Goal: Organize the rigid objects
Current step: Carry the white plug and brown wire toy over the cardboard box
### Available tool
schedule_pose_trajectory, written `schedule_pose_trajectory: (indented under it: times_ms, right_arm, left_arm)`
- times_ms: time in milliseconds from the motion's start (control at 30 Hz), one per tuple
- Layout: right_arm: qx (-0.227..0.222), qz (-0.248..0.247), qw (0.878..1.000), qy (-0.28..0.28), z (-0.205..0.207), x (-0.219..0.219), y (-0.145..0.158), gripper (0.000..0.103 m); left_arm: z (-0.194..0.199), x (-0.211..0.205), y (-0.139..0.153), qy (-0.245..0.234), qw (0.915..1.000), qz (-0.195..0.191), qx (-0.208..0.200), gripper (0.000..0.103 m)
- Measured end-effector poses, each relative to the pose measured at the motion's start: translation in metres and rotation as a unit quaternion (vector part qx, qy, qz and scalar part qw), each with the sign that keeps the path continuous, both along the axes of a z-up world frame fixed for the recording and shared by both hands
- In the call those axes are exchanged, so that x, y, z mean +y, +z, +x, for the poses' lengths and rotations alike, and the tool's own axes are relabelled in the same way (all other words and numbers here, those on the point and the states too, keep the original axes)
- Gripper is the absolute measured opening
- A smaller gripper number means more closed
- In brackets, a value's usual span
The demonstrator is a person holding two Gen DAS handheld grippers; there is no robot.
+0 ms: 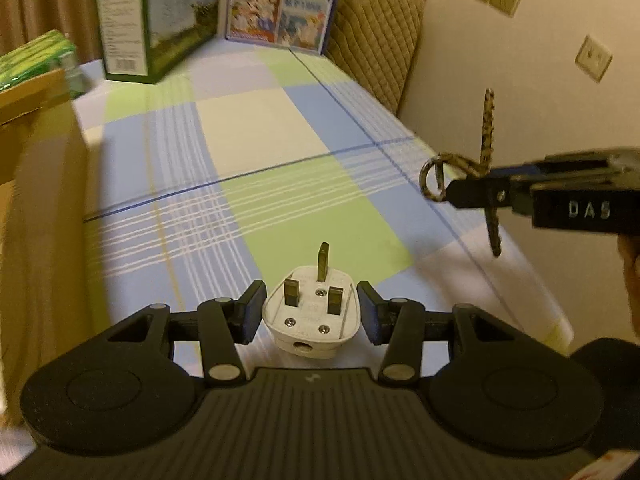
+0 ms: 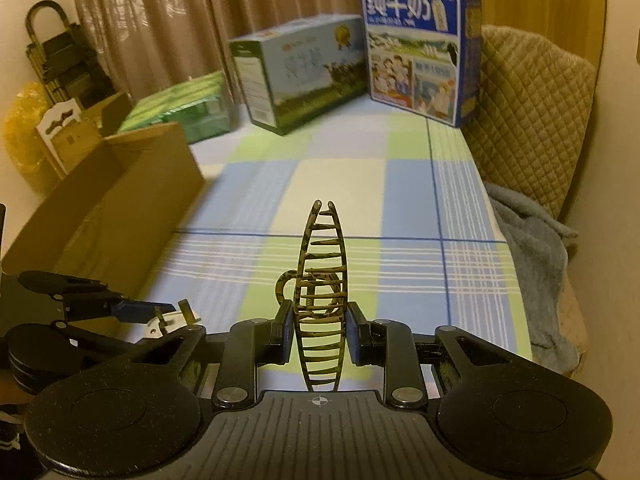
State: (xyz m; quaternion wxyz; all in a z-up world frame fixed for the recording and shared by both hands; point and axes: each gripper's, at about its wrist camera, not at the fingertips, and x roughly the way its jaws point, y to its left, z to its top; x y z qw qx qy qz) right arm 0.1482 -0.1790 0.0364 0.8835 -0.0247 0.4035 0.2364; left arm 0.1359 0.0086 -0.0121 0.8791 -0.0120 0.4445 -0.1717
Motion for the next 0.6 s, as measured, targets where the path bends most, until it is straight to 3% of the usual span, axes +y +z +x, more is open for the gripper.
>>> schedule_pose_trajectory:
  times_ms: [233,600]
  right_arm:
    - [-0.022,0.016,1.000,0.007,-0.045,0.019,0.024,0.023]
    - [-0.039,0.020,0.999,0.015,-0.093,0.046,0.036,0.023]
  left_arm:
    - [-0.043,0.019,0.029,0.034,0.9990,-0.009,-0.027,0.044]
    - [-0.095,0.056,0.057,0.073,0.9952,-0.021,-0.061,0.044]
